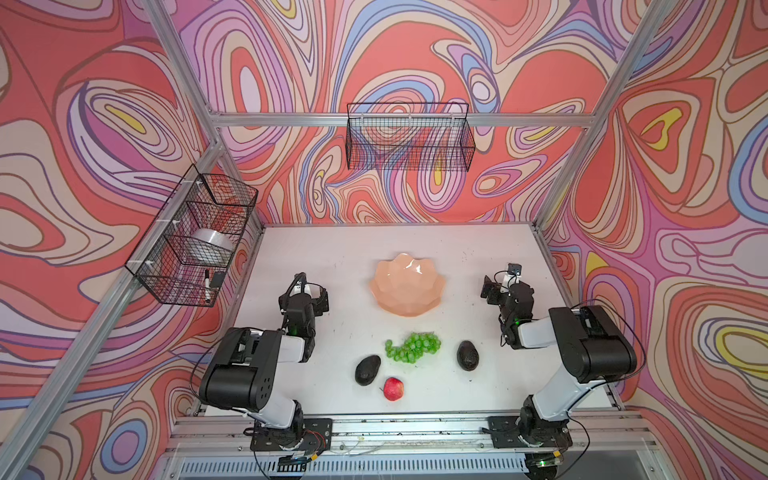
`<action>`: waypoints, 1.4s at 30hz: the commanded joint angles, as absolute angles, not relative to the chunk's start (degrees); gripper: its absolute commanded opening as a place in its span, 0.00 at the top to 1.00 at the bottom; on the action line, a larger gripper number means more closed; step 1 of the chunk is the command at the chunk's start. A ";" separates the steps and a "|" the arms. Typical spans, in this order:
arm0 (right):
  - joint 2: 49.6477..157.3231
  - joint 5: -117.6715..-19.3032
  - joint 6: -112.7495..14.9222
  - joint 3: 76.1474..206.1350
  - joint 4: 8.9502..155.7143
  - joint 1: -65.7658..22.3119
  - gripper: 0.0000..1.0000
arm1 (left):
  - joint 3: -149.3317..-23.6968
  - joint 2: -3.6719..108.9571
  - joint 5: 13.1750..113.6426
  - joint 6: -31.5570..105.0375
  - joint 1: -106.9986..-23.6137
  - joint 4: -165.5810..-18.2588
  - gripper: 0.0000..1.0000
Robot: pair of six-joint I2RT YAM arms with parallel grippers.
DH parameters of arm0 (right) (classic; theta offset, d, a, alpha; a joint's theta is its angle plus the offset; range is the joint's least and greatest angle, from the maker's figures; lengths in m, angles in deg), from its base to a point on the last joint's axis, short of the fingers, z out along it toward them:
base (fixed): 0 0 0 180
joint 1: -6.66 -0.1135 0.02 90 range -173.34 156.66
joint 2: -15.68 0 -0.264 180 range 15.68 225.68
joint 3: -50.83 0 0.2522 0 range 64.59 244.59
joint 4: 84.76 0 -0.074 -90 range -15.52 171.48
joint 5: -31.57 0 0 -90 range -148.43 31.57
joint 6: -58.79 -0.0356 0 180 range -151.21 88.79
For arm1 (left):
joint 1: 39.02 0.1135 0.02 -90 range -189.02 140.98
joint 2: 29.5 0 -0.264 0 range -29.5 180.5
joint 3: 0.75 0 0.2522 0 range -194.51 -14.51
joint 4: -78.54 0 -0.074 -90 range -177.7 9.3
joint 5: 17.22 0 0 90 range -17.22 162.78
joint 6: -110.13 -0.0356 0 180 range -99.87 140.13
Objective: Place and organize the fake fruits in the fruit bowl
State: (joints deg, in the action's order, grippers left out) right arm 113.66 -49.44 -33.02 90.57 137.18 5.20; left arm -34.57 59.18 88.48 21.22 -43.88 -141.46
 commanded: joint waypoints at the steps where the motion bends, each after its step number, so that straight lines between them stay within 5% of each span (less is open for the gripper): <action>1: 113.96 -49.65 -33.19 91.14 137.12 5.51 0.02 | -34.90 59.43 89.21 20.91 -43.61 -142.18 0.00; 32: 113.27 -48.16 -33.49 91.15 136.97 5.53 0.02 | -34.87 59.35 89.09 20.84 -43.59 -142.17 0.00; 37: 99.57 -41.83 -41.40 105.55 102.68 5.51 0.02 | -34.93 59.37 89.43 21.04 -43.59 -142.04 0.00; 42: 92.81 -55.52 -51.92 115.48 79.67 5.51 0.02 | -34.96 59.40 89.49 21.11 -43.59 -141.93 0.00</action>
